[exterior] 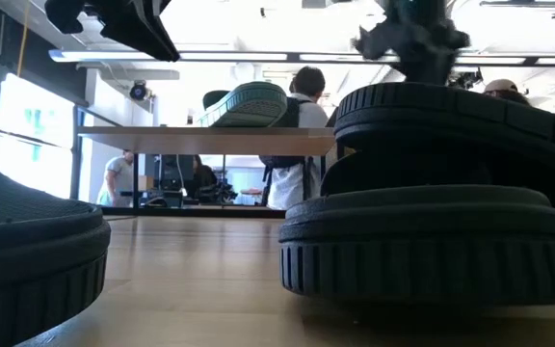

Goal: Pick and place slides into the shelf
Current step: Put the blue slide on the shelf

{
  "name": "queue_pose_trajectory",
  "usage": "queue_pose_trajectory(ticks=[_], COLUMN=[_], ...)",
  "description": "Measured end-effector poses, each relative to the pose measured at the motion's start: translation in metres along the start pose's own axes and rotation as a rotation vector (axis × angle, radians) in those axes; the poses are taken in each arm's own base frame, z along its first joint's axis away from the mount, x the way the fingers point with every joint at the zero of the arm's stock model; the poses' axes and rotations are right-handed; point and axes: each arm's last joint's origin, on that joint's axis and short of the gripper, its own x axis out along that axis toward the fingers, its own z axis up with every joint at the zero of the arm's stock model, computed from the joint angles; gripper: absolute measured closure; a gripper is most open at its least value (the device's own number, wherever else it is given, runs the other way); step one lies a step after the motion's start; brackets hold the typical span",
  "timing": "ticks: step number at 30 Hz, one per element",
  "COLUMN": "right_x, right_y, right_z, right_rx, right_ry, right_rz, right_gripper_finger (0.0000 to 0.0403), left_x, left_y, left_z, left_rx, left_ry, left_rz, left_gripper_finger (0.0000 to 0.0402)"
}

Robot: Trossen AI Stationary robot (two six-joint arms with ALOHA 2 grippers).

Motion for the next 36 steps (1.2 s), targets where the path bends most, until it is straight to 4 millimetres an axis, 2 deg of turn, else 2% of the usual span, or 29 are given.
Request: queue_pose_trajectory(ticks=[8, 13, 24, 36], right_x=[0.046, 0.067, 0.095, 0.111], right_y=[-0.017, -0.023, -0.031, -0.029], right_z=[-0.027, -0.038, -0.053, -0.056], right_rx=[0.061, 0.061, 0.084, 0.101], right_ry=[0.145, 0.218, 0.207, 0.170], right_rz=[-0.127, -0.193, -0.340, -0.330], right_gripper_finger=[0.0305, 0.0305, 0.0305, 0.0305], left_x=[0.000, 0.000, 0.000, 0.000], left_y=[0.000, 0.000, 0.000, 0.000], left_z=[0.000, 0.000, 0.000, 0.000], left_rx=[0.001, 0.004, 0.004, 0.004], left_ry=[-0.004, -0.005, -0.004, -0.004], left_rz=[-0.010, -0.010, -0.010, -0.010], left_gripper_finger=[0.0348, 0.0348, 0.0348, 0.0348])
